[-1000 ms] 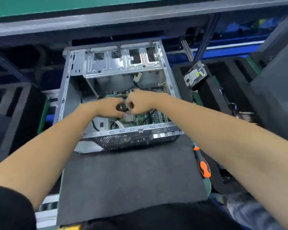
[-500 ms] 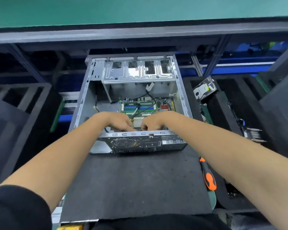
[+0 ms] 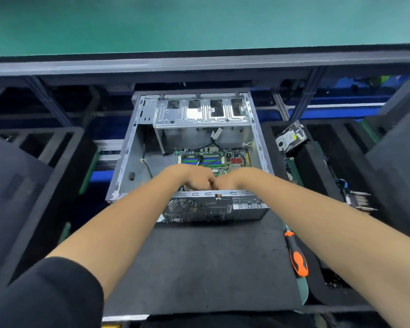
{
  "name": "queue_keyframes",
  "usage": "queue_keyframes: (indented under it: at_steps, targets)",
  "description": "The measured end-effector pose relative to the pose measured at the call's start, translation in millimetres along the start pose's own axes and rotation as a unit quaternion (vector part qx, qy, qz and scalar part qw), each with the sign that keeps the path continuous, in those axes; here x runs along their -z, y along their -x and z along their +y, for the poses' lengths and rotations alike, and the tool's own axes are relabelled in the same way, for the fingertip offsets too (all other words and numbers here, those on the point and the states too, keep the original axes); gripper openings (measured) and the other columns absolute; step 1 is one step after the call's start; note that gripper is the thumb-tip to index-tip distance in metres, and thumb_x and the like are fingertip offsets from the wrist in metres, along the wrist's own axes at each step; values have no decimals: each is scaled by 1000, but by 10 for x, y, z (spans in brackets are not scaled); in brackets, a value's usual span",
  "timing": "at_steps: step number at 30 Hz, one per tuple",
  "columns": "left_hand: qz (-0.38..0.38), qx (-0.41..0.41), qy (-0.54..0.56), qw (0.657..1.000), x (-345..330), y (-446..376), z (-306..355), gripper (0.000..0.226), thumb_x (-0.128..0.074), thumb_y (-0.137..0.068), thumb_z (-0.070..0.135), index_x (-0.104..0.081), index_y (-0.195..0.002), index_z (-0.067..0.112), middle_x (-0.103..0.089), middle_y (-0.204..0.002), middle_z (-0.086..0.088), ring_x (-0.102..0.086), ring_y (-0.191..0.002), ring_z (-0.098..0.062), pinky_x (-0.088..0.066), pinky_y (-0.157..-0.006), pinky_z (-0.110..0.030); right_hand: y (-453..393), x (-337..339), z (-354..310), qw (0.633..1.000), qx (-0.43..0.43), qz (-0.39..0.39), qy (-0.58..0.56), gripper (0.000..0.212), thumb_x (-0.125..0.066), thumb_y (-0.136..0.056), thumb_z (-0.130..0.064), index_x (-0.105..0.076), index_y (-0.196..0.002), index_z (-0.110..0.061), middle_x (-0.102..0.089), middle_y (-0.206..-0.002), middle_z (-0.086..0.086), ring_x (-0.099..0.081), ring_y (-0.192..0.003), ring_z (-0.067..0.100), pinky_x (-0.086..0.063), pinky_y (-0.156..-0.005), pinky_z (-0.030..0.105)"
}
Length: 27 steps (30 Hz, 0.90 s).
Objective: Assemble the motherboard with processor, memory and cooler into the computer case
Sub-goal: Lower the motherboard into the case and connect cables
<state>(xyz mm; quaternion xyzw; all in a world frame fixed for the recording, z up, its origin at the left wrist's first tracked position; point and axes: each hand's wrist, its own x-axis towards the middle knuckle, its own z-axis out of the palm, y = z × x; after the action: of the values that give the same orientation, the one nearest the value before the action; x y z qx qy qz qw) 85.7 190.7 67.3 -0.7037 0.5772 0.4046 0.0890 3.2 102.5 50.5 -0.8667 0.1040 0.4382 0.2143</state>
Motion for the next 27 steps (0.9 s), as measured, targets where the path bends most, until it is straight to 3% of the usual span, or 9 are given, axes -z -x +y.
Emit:
queue_keyframes:
  at_steps: [3, 6, 8, 10, 11, 14, 19, 22, 27]
  targets:
    - [16, 18, -3, 1000, -27, 34, 24, 20, -52, -90, 8, -60, -106, -1, -61, -98, -11, -49, -83, -21, -43, -76, -33, 30, -21, -6, 999, 8, 31, 15, 47, -49, -101, -16, -38, -144, -1, -42, -149, 14, -43, -133, 27, -35, -105, 33]
    - [188, 36, 57, 980, -24, 163, 97, 20, -49, -87, 5, -65, -97, 9, -64, -93, -4, -53, -75, -18, -44, -68, -28, 37, -4, 4, 999, 14, 44, 17, 45, -46, -101, -9, -35, -144, 1, -41, -148, 16, -44, -130, 27, -36, -103, 30]
    - [358, 37, 93, 928, -162, 327, 179, 21, -45, -85, 6, -64, -88, 14, -65, -86, -1, -53, -68, -16, -41, -59, -29, 40, 7, 14, 999, 11, 37, 27, 37, -44, -101, -8, -44, -136, 3, -45, -145, 16, -48, -124, 27, -37, -99, 31]
    - [540, -61, -35, 839, -478, 499, 236, 15, -44, -83, 10, -59, -82, 13, -58, -78, -2, -49, -68, -22, -35, -58, -32, 38, 19, 28, 999, 12, 32, 30, 37, -42, -102, -9, -45, -137, 2, -45, -146, 14, -47, -127, 27, -38, -105, 38]
    - [568, -144, -119, 802, -674, 578, 270, 13, -44, -85, 11, -57, -80, 11, -52, -74, -4, -44, -66, -24, -32, -58, -34, 39, 31, 30, 999, 17, 26, 34, 36, -43, -102, -11, -47, -136, 1, -47, -143, 13, -48, -123, 24, -39, -104, 37]
    - [454, -302, -325, 773, -1308, 502, 292, 9, -51, -88, 14, -51, -80, 15, -46, -67, -1, -39, -60, -20, -30, -52, -32, 79, 49, -1, 997, 26, 10, 73, 33, -51, -100, -14, -57, -128, 0, -56, -122, 9, -49, -99, 19, -39, -84, 30]
    - [423, -100, -347, 831, -1553, 83, 266, 30, -86, -61, 30, -58, -58, 19, -50, -46, 5, -50, -37, -13, -29, -32, -20, 59, 70, -50, 994, 27, 1, 102, 23, -51, -100, -12, -62, -116, 0, -50, -101, -1, -48, -86, 19, -39, -67, 24]
    - [474, -11, -272, 837, -1506, -84, 234, 48, -87, -58, 44, -51, -44, 17, -49, -36, 1, -49, -29, -16, -28, -32, -16, 23, 90, -44, 994, 18, 16, 110, 27, -52, -99, -11, -52, -72, -17, -47, -75, -7, -41, -61, 9, -32, -47, 16]
    - [528, 42, -164, 832, -1614, -209, 318, 45, -80, -68, 38, -48, -44, 19, -46, -37, 3, -48, -30, -18, -29, -31, -19, -13, 70, -36, 994, 23, 18, 105, 28, -61, -94, -15, -51, -68, -16, -45, -65, -7, -36, -54, 9, -29, -45, 19]
